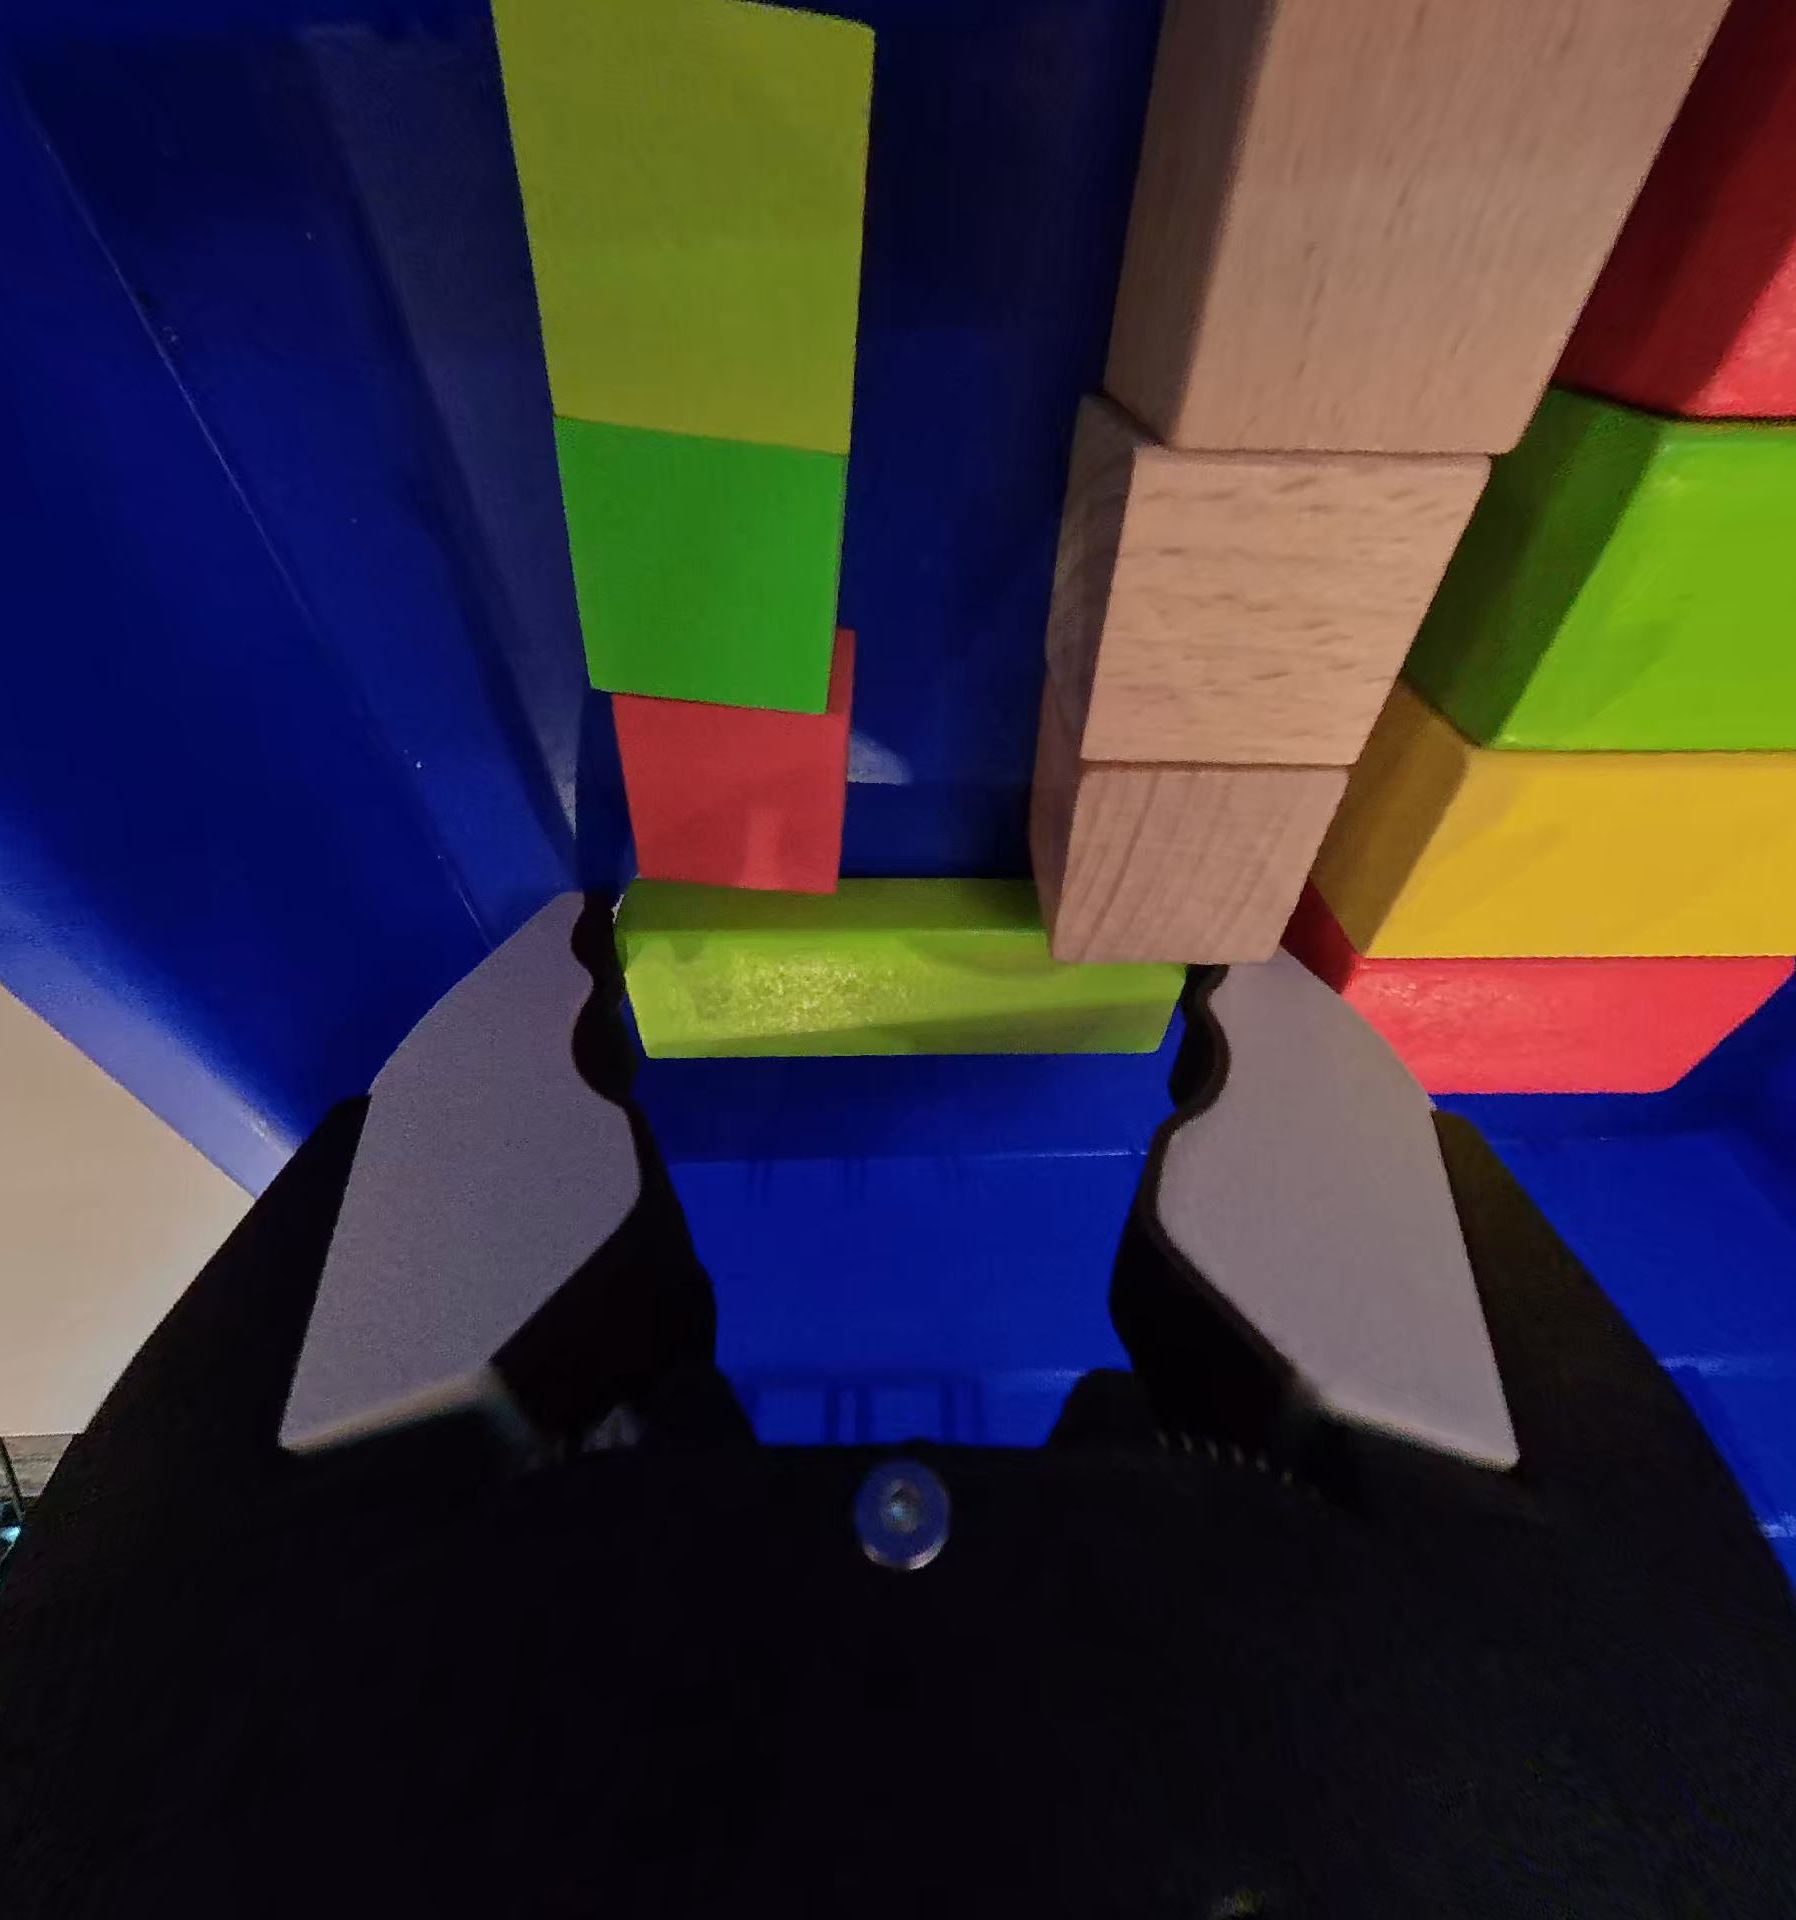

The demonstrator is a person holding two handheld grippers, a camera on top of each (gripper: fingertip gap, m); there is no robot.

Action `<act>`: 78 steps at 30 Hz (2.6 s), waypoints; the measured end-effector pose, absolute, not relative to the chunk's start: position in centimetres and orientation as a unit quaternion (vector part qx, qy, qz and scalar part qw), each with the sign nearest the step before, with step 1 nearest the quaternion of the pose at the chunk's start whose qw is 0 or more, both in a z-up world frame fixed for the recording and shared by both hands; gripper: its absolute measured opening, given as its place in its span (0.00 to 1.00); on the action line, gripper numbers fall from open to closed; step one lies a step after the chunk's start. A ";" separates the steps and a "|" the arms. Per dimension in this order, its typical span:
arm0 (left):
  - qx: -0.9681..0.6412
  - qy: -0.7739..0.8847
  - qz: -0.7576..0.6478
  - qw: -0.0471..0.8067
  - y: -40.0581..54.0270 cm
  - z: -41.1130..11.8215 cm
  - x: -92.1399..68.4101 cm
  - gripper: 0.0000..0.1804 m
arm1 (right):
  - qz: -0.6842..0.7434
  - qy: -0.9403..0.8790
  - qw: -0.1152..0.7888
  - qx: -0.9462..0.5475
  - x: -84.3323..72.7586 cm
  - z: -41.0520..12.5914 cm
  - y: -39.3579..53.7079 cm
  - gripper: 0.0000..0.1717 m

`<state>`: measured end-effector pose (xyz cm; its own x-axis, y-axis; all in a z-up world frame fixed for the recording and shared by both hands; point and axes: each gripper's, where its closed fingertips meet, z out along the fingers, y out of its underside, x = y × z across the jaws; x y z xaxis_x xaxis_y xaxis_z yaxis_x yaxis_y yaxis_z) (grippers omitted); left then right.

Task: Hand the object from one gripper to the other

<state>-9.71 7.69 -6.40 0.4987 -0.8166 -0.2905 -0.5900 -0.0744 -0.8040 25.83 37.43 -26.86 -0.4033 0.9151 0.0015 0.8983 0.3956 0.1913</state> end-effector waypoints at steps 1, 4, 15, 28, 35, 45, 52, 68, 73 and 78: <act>-0.724 0.487 -0.118 0.475 7.7 -6.5 -9.7 0.21 | 0.081 0.833 0.051 0.544 25.8 -26.9 37.4 0.59; -0.724 0.489 -0.116 0.473 7.7 -6.5 -9.6 0.22 | 0.082 0.832 0.051 0.547 25.8 -26.9 37.4 0.59; -0.729 0.489 -0.106 0.468 7.5 -6.4 -10.0 0.22 | 0.086 0.829 0.058 0.549 26.1 -26.9 37.3 0.59; -0.822 0.427 0.075 0.369 5.8 -8.4 -23.1 0.39 | 0.133 0.800 -0.044 0.583 25.8 -19.9 37.3 0.57; -0.894 0.396 0.173 0.115 3.4 -15.4 -37.0 0.50 | 0.124 0.794 -0.180 0.568 22.7 -14.8 31.4 0.52; -0.876 0.415 0.149 -0.196 -2.2 -24.1 -43.2 0.51 | 0.102 0.824 -0.211 0.516 19.6 -15.7 23.6 0.50; -0.854 0.419 0.160 -0.263 -4.2 -26.6 -43.7 0.42 | 0.088 0.828 -0.223 0.506 19.1 -16.2 22.5 0.48; -0.912 0.354 0.207 -0.029 0.5 -21.3 -41.8 0.38 | -0.068 0.830 -0.359 0.421 9.5 -11.8 14.5 0.46; -0.888 0.395 0.115 0.207 4.4 -15.2 -30.7 0.38 | -0.223 0.796 -0.439 0.352 1.1 -8.1 8.1 0.42; -0.808 0.459 0.048 0.366 5.9 -9.6 -18.9 0.38 | -0.337 0.758 -0.467 0.306 -4.4 -5.5 4.7 0.42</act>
